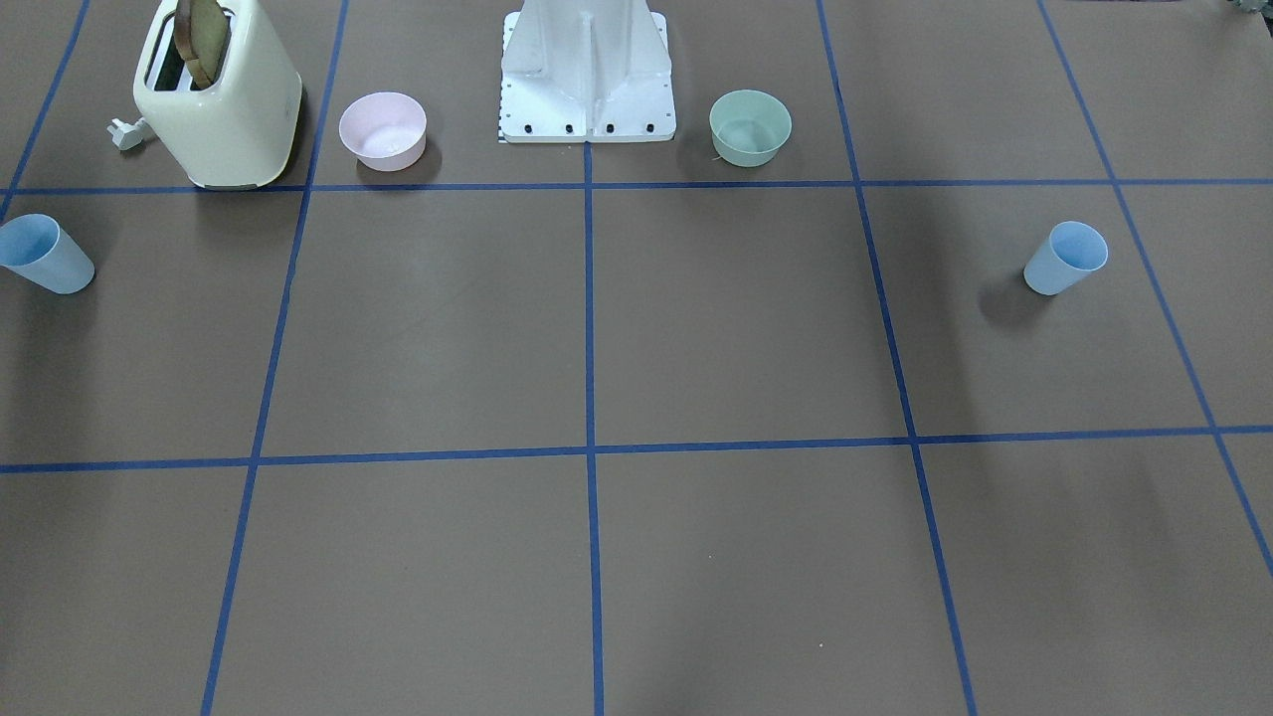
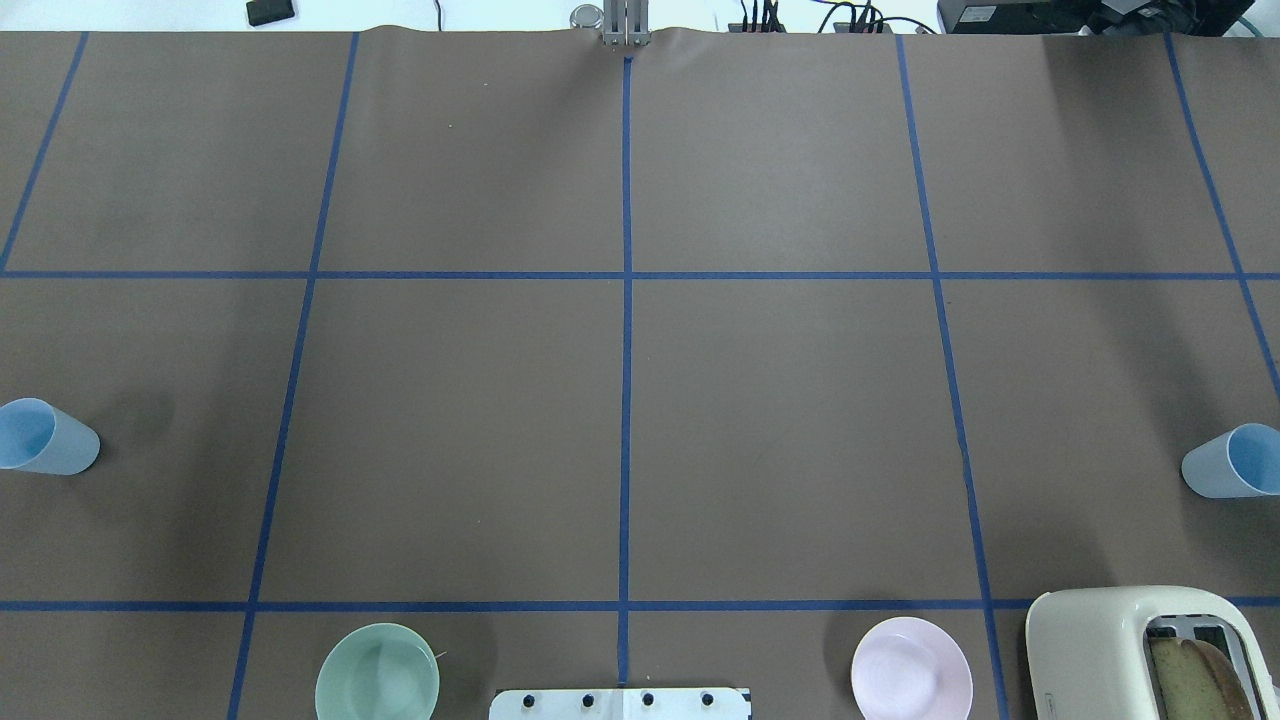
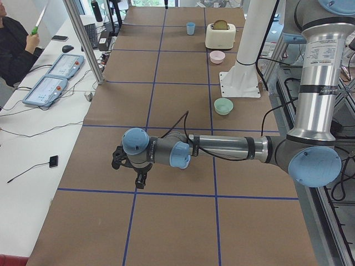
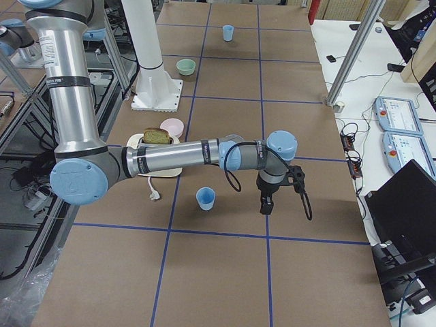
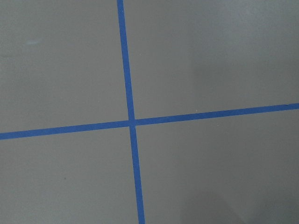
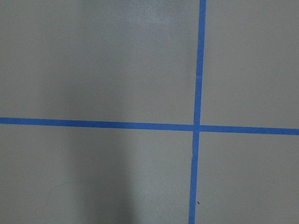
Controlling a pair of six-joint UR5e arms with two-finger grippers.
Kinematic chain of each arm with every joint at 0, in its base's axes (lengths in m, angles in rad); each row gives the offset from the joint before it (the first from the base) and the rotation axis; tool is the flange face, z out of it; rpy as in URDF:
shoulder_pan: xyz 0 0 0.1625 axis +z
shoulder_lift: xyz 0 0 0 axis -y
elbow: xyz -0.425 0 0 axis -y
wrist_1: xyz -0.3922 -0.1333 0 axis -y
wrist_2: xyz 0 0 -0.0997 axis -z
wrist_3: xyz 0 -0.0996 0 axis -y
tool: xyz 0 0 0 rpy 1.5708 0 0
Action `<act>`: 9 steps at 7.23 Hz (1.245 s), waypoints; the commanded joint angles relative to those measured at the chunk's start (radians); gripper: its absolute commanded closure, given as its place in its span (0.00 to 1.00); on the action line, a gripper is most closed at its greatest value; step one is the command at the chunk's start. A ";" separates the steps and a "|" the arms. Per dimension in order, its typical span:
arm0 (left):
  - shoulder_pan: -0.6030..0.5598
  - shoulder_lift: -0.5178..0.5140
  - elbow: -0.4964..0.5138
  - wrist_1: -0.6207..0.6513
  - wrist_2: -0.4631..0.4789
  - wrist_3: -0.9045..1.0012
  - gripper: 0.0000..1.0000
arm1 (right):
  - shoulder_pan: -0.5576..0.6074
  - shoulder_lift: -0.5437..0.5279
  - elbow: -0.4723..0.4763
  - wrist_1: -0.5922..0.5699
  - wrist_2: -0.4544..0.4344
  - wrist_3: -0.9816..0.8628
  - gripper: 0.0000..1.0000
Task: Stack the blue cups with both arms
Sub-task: 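Lower both grippers toward the light blue cups on each side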
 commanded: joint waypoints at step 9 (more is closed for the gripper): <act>0.141 0.145 -0.139 -0.201 0.000 -0.236 0.05 | 0.000 -0.262 0.053 0.374 0.113 -0.013 0.00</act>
